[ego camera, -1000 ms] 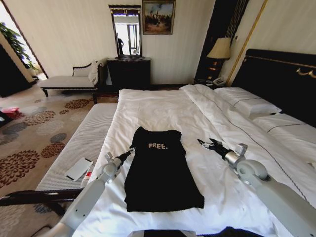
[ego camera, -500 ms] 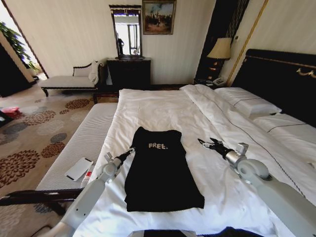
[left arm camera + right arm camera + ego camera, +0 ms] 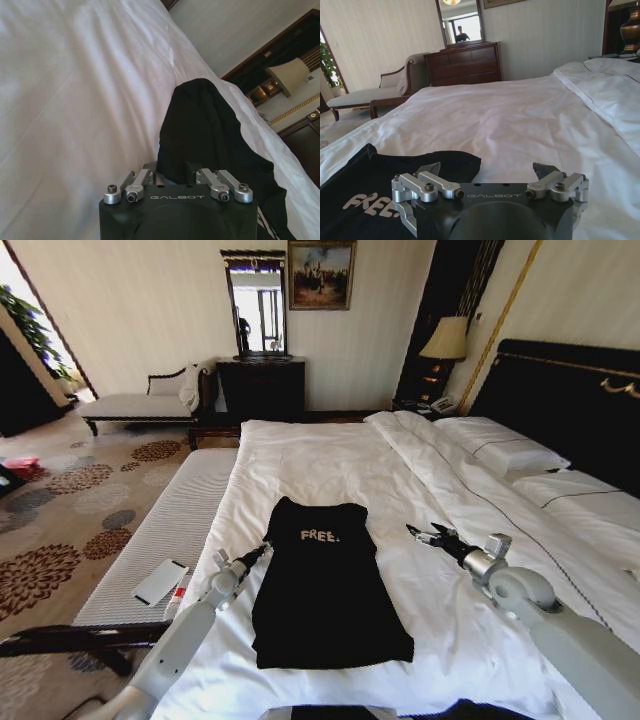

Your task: Fold the clothes on the bed.

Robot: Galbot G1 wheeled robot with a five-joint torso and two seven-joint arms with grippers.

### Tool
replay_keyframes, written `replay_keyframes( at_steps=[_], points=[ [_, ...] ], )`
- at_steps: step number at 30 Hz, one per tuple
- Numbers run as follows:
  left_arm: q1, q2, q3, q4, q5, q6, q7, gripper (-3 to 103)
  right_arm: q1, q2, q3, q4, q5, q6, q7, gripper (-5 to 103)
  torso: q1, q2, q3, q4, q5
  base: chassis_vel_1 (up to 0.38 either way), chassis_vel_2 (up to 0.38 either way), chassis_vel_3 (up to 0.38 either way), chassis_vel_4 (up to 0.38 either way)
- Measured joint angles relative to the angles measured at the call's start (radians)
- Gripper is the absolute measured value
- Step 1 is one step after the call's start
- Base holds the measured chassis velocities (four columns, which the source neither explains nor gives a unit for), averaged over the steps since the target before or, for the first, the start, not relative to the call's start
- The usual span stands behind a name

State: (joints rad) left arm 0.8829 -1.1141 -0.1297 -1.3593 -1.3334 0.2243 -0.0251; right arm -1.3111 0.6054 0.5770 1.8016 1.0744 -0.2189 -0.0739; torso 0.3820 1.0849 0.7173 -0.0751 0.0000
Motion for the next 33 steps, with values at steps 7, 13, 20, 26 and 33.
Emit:
replay_keyframes(
  at_steps=[7,13,20,26,33],
  points=[
    [0.000,-0.003,0.000,0.008,0.000,-0.001,0.000,12,-0.016,0.000,0.013,0.002,0.005,0.000,-0.001,100,0.000,0.000,0.000,-0.0002,0.0000,0.000,0.000,0.000,0.000],
    [-0.005,-0.003,-0.001,0.015,-0.001,-0.001,-0.003,1,-0.013,0.002,0.012,0.003,0.006,0.000,0.000,100,0.000,0.000,0.000,-0.0002,0.0000,0.000,0.000,0.000,0.000],
    [0.004,0.009,-0.011,-0.010,-0.003,-0.002,-0.010,1,-0.006,-0.002,0.010,0.003,0.006,0.000,0.000,100,0.000,0.000,0.000,-0.0002,-0.0001,0.000,0.000,0.000,0.000],
    [0.018,0.046,-0.026,-0.053,0.001,-0.011,-0.013,1,-0.012,0.008,0.012,0.009,-0.001,0.000,0.000,100,0.000,0.000,0.000,0.0000,-0.0001,0.000,0.000,0.000,0.000],
    [-0.004,0.105,-0.059,-0.068,-0.020,-0.020,-0.014,1,-0.025,0.025,0.020,0.013,-0.012,0.002,-0.005,100,0.000,0.000,0.000,0.0000,-0.0001,0.000,0.000,0.000,0.000]
  ],
)
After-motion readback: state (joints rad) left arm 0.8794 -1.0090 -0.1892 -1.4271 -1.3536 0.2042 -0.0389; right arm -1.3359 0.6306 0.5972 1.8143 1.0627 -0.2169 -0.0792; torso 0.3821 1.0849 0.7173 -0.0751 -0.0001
